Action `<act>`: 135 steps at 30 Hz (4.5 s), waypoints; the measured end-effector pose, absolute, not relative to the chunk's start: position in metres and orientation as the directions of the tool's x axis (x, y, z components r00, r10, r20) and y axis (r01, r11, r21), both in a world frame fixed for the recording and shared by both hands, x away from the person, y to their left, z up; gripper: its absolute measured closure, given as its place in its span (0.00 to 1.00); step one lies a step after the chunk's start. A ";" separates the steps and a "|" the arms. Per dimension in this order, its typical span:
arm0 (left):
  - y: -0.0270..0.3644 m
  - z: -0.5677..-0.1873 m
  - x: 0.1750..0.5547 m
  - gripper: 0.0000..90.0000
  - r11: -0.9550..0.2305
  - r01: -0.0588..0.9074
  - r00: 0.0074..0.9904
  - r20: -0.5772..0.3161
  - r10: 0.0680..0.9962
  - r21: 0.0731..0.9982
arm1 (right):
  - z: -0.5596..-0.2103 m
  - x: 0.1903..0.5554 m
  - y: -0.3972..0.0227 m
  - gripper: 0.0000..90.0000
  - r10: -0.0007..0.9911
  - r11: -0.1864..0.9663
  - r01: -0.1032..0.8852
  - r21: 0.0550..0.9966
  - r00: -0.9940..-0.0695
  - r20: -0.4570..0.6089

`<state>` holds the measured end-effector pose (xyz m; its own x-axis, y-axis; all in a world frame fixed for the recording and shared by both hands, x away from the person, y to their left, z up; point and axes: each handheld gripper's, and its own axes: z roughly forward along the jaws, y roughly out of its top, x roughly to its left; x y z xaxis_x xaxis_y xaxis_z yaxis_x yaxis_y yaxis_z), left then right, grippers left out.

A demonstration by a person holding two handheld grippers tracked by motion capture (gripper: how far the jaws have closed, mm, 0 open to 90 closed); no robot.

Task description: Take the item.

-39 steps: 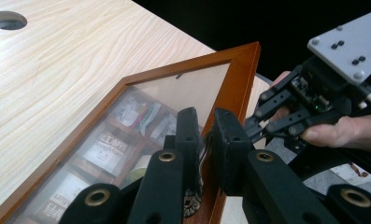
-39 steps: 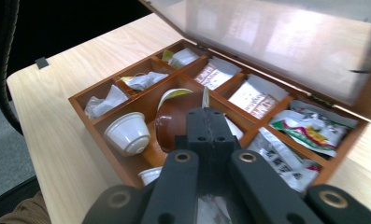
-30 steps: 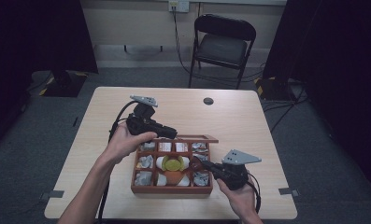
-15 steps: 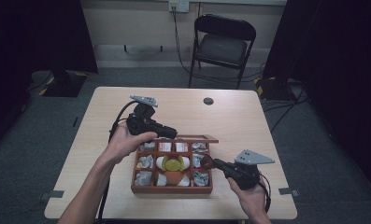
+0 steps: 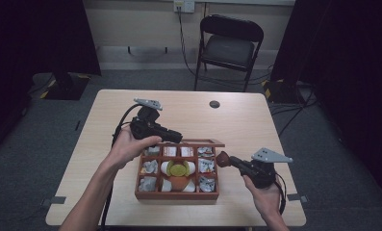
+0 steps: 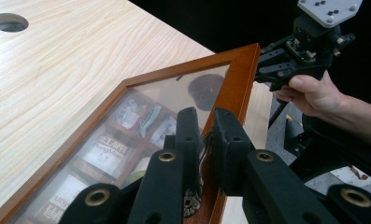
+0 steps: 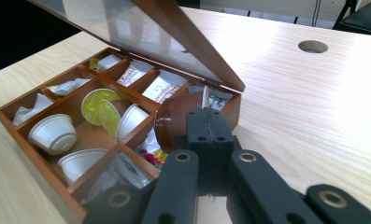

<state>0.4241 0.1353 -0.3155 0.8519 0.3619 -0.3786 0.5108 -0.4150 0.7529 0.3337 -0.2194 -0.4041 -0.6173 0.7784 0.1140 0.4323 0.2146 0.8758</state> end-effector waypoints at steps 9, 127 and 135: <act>0.135 -0.316 0.424 0.90 -0.416 0.511 0.852 -0.381 0.358 0.752 | -0.409 0.347 -0.228 1.00 0.799 0.213 0.459 0.863 -0.590 0.117; 0.125 -0.329 0.390 0.91 -0.520 0.414 0.901 -0.253 0.354 0.747 | -0.495 0.373 -0.285 0.20 0.903 0.314 0.643 0.698 -0.430 -0.011; 0.123 -0.335 0.382 0.91 -0.536 0.400 0.905 -0.231 0.357 0.743 | -0.496 0.373 -0.286 0.20 0.902 0.315 0.640 0.701 -0.431 -0.012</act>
<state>0.3819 0.1228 -0.3347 0.9053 0.3567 -0.2307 0.4005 -0.5356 0.7435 0.3732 -0.2856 -0.4956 -0.4309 0.9023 -0.0120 0.6402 0.3151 0.7006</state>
